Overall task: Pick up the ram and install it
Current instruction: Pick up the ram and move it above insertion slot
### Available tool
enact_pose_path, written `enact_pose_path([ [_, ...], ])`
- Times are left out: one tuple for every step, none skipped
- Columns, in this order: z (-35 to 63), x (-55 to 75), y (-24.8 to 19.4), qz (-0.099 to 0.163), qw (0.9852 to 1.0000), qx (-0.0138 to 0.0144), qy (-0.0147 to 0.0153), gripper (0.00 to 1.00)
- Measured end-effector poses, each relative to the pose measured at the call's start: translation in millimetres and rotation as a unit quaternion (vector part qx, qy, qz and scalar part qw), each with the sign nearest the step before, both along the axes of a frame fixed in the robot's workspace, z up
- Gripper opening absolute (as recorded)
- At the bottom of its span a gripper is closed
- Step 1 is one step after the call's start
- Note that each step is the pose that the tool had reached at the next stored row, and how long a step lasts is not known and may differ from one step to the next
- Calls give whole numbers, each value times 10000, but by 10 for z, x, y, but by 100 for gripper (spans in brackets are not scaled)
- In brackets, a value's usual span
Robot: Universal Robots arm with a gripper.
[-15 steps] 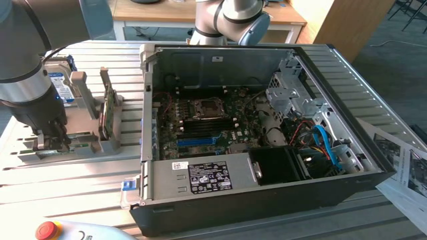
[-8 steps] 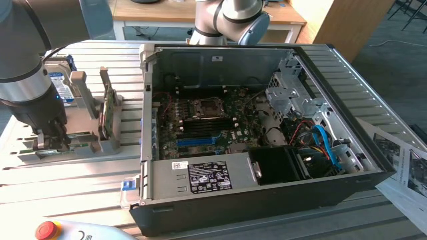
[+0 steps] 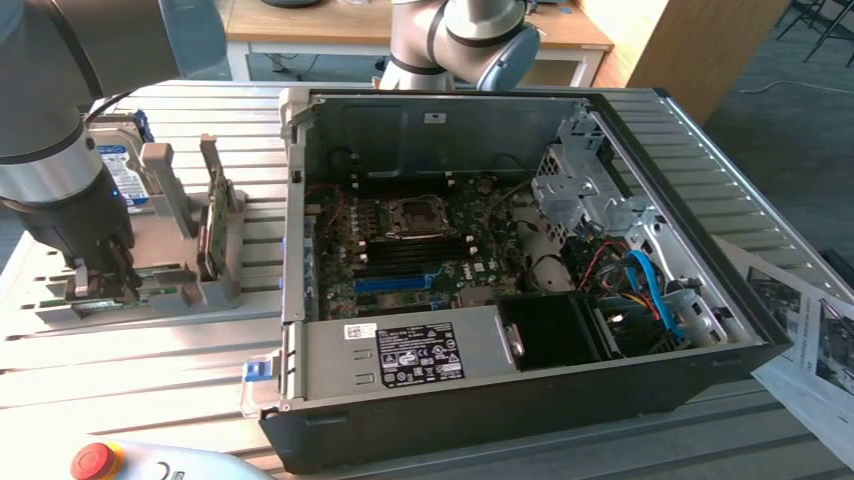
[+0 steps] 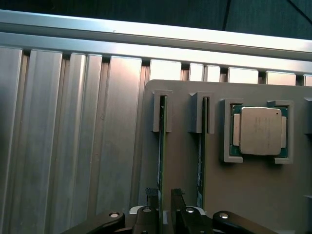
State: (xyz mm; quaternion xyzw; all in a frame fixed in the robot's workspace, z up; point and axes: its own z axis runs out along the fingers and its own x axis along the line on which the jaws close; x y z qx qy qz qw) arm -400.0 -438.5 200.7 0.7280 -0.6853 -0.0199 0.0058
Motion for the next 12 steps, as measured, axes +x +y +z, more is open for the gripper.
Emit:
enact_pose_path([
  [0,0,0,0,10000,0,0,25],
  [4,0,0,0,10000,-1,1,25],
  [6,0,0,0,10000,-1,1,25],
  [7,0,0,0,10000,-1,1,25],
  [7,0,0,0,10000,0,1,25],
  [7,0,0,0,10000,0,1,25],
  [7,0,0,0,10000,0,1,25],
  [7,0,0,0,10000,0,0,25],
  [7,0,0,0,10000,0,0,25],
  [7,0,0,0,10000,0,0,25],
  [7,0,0,0,10000,0,1,25],
  [7,0,0,0,10000,0,0,25],
])
